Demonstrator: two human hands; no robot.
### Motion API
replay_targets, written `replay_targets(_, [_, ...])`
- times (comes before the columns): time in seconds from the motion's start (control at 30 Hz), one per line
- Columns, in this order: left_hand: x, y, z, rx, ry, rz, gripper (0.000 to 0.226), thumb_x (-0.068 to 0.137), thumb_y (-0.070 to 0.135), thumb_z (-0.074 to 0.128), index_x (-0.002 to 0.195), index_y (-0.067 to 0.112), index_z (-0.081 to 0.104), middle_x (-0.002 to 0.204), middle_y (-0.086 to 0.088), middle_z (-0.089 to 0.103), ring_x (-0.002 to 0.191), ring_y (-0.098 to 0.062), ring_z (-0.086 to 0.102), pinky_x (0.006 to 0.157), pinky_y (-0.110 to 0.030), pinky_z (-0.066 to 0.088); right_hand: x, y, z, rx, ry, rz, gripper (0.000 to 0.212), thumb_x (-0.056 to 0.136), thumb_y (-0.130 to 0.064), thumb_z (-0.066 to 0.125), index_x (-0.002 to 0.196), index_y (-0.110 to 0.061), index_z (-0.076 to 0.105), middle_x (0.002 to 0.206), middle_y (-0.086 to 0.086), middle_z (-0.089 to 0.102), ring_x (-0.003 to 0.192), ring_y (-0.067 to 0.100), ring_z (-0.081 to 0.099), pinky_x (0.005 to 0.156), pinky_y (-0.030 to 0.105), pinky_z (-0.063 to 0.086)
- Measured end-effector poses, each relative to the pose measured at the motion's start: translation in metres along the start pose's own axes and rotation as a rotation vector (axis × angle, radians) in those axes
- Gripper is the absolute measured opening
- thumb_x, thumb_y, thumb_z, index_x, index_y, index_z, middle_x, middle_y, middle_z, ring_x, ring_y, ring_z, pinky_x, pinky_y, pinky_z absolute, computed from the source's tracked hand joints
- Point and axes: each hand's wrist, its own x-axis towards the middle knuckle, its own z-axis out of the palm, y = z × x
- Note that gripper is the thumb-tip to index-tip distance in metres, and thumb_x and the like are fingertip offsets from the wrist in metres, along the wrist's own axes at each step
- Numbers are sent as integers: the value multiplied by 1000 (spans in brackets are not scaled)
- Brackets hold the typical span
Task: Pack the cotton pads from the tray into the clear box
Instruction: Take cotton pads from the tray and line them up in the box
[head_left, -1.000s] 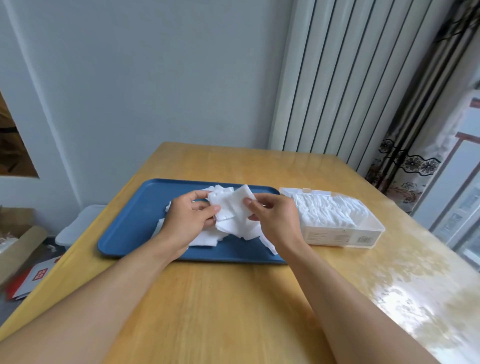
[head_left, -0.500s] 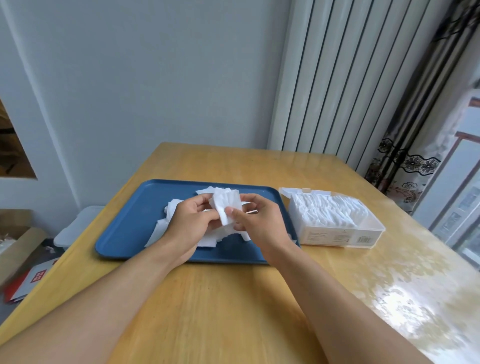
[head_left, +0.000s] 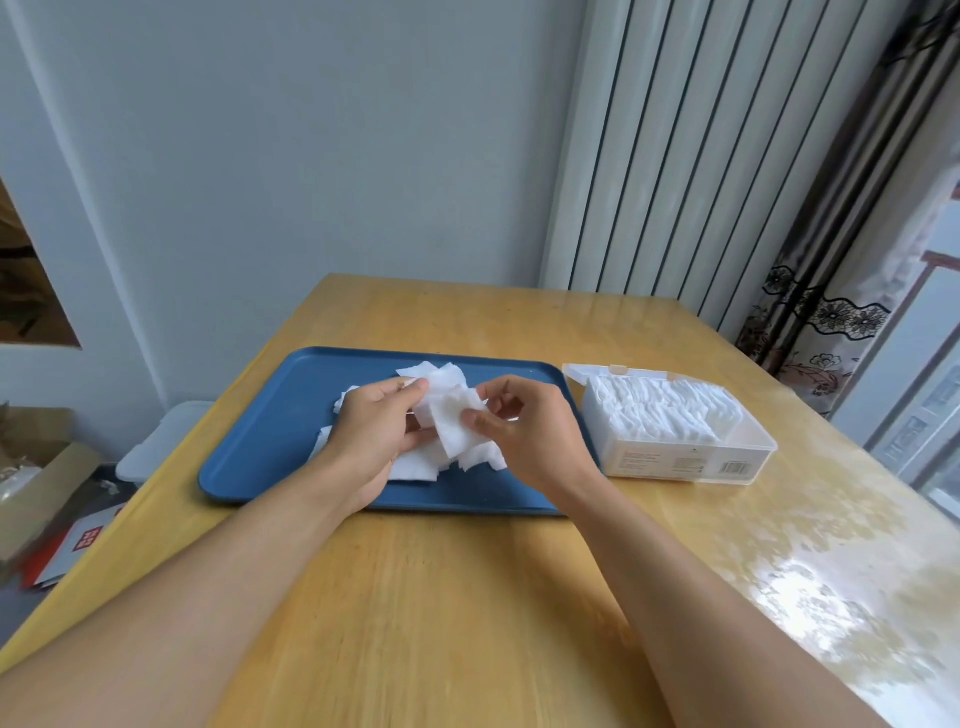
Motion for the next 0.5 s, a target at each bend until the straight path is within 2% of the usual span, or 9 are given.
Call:
replay_targets(0.03, [2, -1, -1, 32, 36, 26, 20, 105, 14, 55, 105, 5, 72, 111, -19, 75, 103, -31, 74, 92, -39, 60, 0, 1, -1, 31, 16, 16, 7, 89, -21, 76, 88, -21, 68, 79, -7, 65, 67, 13, 61, 57, 21, 50])
replay_targets(0.1, [6, -1, -5, 99, 118, 78, 15, 104, 15, 57, 103, 13, 72, 113, -14, 74, 106, -29, 72, 94, -41, 59, 2, 2, -1, 116, 32, 75, 8, 92, -20, 72, 93, -17, 65, 89, -1, 73, 77, 21, 71, 72, 38, 62])
replay_targets(0.13, [6, 0, -7, 133, 164, 107, 14, 103, 17, 58, 102, 17, 71, 112, -11, 74, 106, -28, 71, 94, -43, 59, 2, 2, -1, 184, 24, 103, 9, 93, -18, 70, 96, -14, 63, 94, 4, 75, 81, 24, 74, 80, 47, 61])
replay_targets(0.2, [8, 4, -11, 195, 263, 187, 14, 102, 21, 58, 98, 28, 69, 105, -2, 73, 100, -26, 70, 90, -43, 59, 2, 0, -1, 356, -20, 148, 12, 96, -15, 67, 102, -10, 59, 101, 12, 76, 89, 29, 75, 91, 56, 57])
replay_targets(0.3, [5, 15, -15, 225, 370, 293, 12, 99, 24, 62, 93, 34, 64, 89, 7, 67, 81, -20, 60, 73, -33, 50, 2, -7, -1, 485, -110, 146, 16, 97, -17, 67, 108, -14, 56, 101, 6, 77, 89, 24, 73, 101, 50, 53])
replay_targets(0.37, [3, 18, -13, 202, 380, 296, 7, 95, 26, 69, 94, 31, 63, 87, 6, 68, 78, -19, 60, 71, -32, 49, 2, -11, 0, 556, -166, 142, 23, 97, -15, 68, 116, -13, 54, 96, 1, 75, 87, 20, 65, 96, 43, 53])
replay_targets(0.43, [0, 17, -9, 152, 339, 260, 12, 92, 24, 73, 91, 27, 61, 86, 4, 72, 75, -19, 61, 72, -32, 51, 0, -13, 3, 632, -198, 161, 20, 96, -11, 68, 112, -13, 56, 88, -1, 70, 84, 20, 59, 85, 35, 52])
replay_targets(0.5, [-3, 14, -2, 85, 269, 221, 14, 93, 18, 73, 92, 22, 60, 82, 0, 75, 72, -22, 62, 70, -33, 52, -2, -17, 5, 735, -218, 191, 16, 94, -6, 68, 106, -10, 59, 90, 5, 67, 83, 21, 63, 80, 30, 52])
